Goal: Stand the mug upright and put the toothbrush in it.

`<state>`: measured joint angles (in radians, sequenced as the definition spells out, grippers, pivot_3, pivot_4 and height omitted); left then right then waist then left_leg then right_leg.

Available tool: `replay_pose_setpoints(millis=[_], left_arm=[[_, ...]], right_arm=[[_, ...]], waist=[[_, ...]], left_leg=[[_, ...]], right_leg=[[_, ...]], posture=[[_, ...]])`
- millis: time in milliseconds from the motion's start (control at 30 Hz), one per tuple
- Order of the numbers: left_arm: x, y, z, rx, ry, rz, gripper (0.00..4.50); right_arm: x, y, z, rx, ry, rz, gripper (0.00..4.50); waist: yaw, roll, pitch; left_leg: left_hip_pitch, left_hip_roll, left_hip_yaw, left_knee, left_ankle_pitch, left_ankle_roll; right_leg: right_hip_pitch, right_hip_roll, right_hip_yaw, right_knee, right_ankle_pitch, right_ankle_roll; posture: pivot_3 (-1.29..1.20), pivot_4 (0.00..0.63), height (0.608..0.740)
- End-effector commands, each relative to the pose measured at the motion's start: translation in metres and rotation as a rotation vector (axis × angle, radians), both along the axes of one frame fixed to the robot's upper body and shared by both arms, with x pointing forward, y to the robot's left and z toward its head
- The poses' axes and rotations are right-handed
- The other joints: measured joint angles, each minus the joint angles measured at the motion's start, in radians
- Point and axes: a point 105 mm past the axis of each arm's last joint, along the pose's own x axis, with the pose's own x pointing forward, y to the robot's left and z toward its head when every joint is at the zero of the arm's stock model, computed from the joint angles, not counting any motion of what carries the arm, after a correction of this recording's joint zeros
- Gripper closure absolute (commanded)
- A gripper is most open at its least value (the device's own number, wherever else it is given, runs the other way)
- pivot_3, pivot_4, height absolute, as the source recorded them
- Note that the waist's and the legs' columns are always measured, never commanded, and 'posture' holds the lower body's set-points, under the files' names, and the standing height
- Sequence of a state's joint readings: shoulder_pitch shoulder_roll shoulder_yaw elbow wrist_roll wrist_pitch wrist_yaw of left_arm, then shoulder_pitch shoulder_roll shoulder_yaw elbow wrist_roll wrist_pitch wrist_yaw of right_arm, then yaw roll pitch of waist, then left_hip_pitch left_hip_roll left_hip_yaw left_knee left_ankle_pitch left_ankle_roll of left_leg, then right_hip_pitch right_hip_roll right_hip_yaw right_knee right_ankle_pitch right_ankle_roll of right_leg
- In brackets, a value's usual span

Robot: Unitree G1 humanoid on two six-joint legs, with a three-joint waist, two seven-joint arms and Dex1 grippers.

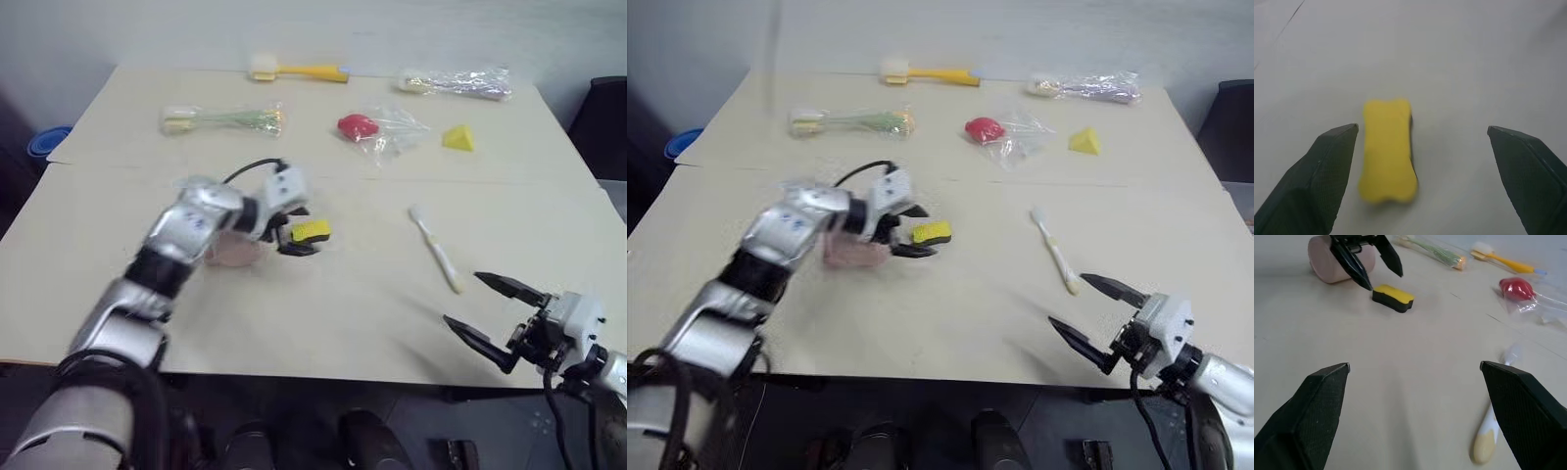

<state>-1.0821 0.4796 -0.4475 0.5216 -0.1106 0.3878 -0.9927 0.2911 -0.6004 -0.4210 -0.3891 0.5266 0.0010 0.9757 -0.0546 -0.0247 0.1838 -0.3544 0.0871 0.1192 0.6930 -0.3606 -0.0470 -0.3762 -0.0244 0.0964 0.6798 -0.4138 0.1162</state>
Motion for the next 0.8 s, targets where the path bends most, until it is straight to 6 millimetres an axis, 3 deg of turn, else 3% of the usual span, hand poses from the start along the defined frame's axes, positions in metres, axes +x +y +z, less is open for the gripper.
replay_pose_setpoints(millis=[33,133,367,433,500,567,600,667,733,800], left_arm=[[0.017,-0.003,-0.011,0.165,-0.042,-0.016,0.00],[0.025,-0.005,-0.018,0.240,-0.047,-0.020,0.55],[0.023,-0.008,-0.019,0.305,-0.011,-0.079,2.52],[0.024,-0.013,-0.015,0.252,-0.014,-0.077,3.08],[0.022,-0.029,0.006,0.084,-0.044,-0.110,3.28],[0.004,-0.044,0.063,-0.267,-0.067,-0.258,3.32],[-0.002,-0.044,0.081,-0.366,-0.078,-0.307,3.32],[-0.014,-0.027,0.102,-0.464,-0.103,-0.375,3.32],[-0.017,0.014,0.114,-0.513,-0.173,-0.313,3.32],[-0.012,0.064,0.117,-0.550,-0.230,-0.122,3.32]], right_arm=[[-0.011,0.007,0.011,0.025,-0.056,-0.029,0.03],[-0.019,0.012,0.011,0.044,-0.051,-0.060,0.00],[-0.030,0.012,0.009,0.046,-0.035,-0.111,0.00],[-0.028,0.013,0.010,0.049,-0.044,-0.114,0.00],[-0.024,0.016,0.012,0.058,-0.054,-0.101,0.00],[-0.019,0.025,0.016,0.076,-0.068,-0.044,0.00],[-0.017,0.028,0.017,0.080,-0.072,-0.024,0.00],[-0.013,0.039,0.019,0.090,-0.083,0.042,0.00],[-0.009,0.060,0.025,0.132,-0.110,0.169,0.00],[-0.005,0.078,0.030,0.160,-0.150,0.278,0.00]], waist=[[-0.005,0.000,0.000],[-0.006,0.000,0.000],[0.000,0.000,0.000],[0.001,0.000,0.000],[0.001,0.000,0.000],[0.002,-0.001,0.001],[0.001,-0.001,0.001],[-0.001,-0.001,0.001],[-0.022,-0.001,0.000],[-0.037,0.001,0.000]], left_leg=[[0.001,0.000,-0.001,-0.001,0.000,0.000],[0.003,0.000,-0.004,-0.003,0.000,0.000],[0.004,-0.003,-0.003,-0.006,0.000,0.000],[0.004,-0.004,-0.002,-0.006,0.000,0.000],[0.004,-0.004,-0.003,-0.006,0.000,0.000],[0.002,-0.004,-0.005,-0.006,0.000,0.000],[0.000,-0.004,-0.006,-0.005,0.000,0.000],[-0.004,-0.004,-0.007,-0.001,0.000,0.000],[-0.003,-0.004,-0.008,0.002,0.000,0.000],[0.001,-0.004,-0.015,-0.001,0.000,0.000]], right_leg=[[-0.001,0.001,0.002,0.000,0.000,0.000],[-0.001,0.006,0.008,-0.001,0.000,0.000],[-0.004,0.001,0.012,0.002,0.002,0.003],[-0.004,0.000,0.012,0.002,0.002,0.003],[-0.004,0.000,0.012,0.003,0.002,0.004],[-0.007,-0.001,0.012,0.004,0.002,0.004],[-0.011,-0.001,0.012,0.008,0.002,0.004],[-0.017,-0.002,0.012,0.013,0.002,0.004],[-0.017,-0.001,0.012,0.014,0.002,0.003],[-0.016,-0.001,0.015,0.015,0.002,0.003]], posture=[[0.00,0.150,0.740],[0.00,0.150,0.740],[0.00,0.150,0.740],[0.00,0.150,0.740],[0.00,0.150,0.740],[0.00,0.150,0.740],[0.00,0.150,0.740],[0.00,0.150,0.740],[0.00,0.150,0.740],[0.00,0.150,0.740]])
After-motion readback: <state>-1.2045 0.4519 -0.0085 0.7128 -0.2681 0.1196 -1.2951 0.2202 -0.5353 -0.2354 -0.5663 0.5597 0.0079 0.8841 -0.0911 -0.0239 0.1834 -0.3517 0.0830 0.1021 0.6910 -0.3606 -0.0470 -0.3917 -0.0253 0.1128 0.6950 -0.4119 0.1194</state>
